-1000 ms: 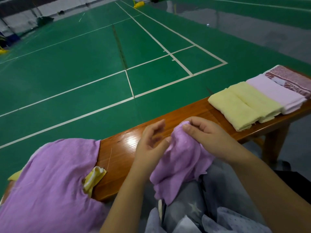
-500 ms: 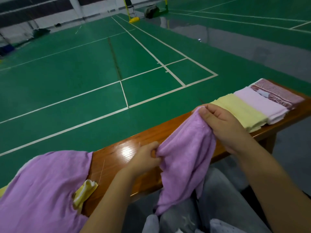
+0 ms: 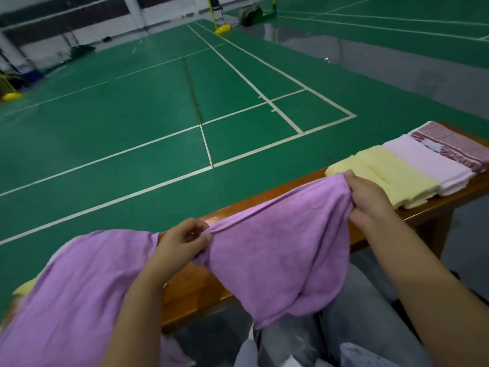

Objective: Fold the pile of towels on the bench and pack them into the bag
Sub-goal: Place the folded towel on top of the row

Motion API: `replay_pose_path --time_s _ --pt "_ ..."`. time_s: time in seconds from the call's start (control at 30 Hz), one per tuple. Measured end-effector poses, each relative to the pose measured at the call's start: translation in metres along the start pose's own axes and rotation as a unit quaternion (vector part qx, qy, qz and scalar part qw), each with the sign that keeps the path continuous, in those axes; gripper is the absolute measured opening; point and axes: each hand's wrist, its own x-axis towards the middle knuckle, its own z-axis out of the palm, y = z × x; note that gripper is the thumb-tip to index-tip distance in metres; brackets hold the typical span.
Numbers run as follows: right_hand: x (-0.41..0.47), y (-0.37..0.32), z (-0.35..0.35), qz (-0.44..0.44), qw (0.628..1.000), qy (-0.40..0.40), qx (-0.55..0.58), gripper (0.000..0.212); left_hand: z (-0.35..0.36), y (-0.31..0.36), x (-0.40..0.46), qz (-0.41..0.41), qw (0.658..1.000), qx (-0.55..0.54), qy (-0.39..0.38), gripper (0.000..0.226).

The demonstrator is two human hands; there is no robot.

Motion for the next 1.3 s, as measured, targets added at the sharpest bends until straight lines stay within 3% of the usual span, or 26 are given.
replay_pose_path --time_s 0.1,0.17,0.23,0.3,0.37,0.47,0.53,0.63,0.73,0.8,0.93,1.03,1.13,1.3 --pt "0.011 0.017 -0.011 0.063 0.996 0.056 -0.021 0.029 0.01 -0.014 -0.006 -0.031 0.997 -0.054 -0.035 0.02" --pt "0.014 0.022 -0.015 0.075 0.992 0.081 -0.06 0.031 0.011 -0.013 -0.011 -0.045 0.983 -0.158 -0.08 0.01" --pt "0.016 0.022 -0.015 0.067 0.989 0.096 -0.092 0.035 0.01 -0.012 -0.009 -0.043 0.954 -0.276 -0.106 0.04" --pt "0.02 0.021 -0.014 0.062 0.984 0.103 -0.128 0.036 0.006 -0.008 -0.005 -0.021 0.938 -0.325 -0.118 0.037" --pt "0.023 0.019 -0.013 0.057 0.978 0.118 -0.16 0.036 0.006 -0.005 -0.002 -0.008 0.954 -0.27 -0.128 0.019" --pt "0.03 0.02 -0.013 0.061 0.969 0.136 -0.195 0.038 0.01 -0.018 0.006 -0.016 0.986 -0.124 -0.108 0.041" --pt "0.03 0.021 -0.013 0.069 0.96 0.142 -0.232 0.039 0.014 -0.028 0.01 -0.035 0.995 -0.036 -0.091 0.04" --pt "0.03 0.03 -0.007 0.053 0.96 0.128 -0.245 0.033 0.026 -0.044 0.016 -0.035 0.99 0.115 -0.07 0.039" --pt "0.024 0.042 0.004 0.036 0.955 0.106 -0.274 0.037 0.042 -0.057 0.015 -0.003 0.966 0.228 -0.123 0.027" --pt "0.02 0.052 0.008 0.002 0.941 0.074 -0.33 0.037 0.049 -0.064 0.012 -0.002 0.96 0.239 -0.146 0.031" --pt "-0.003 0.074 0.011 -0.103 0.902 -0.057 -0.416 0.032 0.06 -0.065 0.01 -0.013 0.981 0.18 -0.078 0.035" --pt "-0.01 0.093 0.011 -0.124 0.846 -0.139 -0.5 0.024 0.066 -0.065 0.015 -0.007 0.981 0.177 -0.083 0.033" --pt "-0.01 0.104 0.011 -0.112 0.794 -0.155 -0.577 0.025 0.067 -0.066 0.022 0.007 0.97 0.214 -0.115 0.025" --pt "0.004 0.1 0.007 -0.108 0.797 -0.14 -0.578 0.026 0.051 -0.071 0.028 0.005 0.947 0.29 -0.14 0.024"
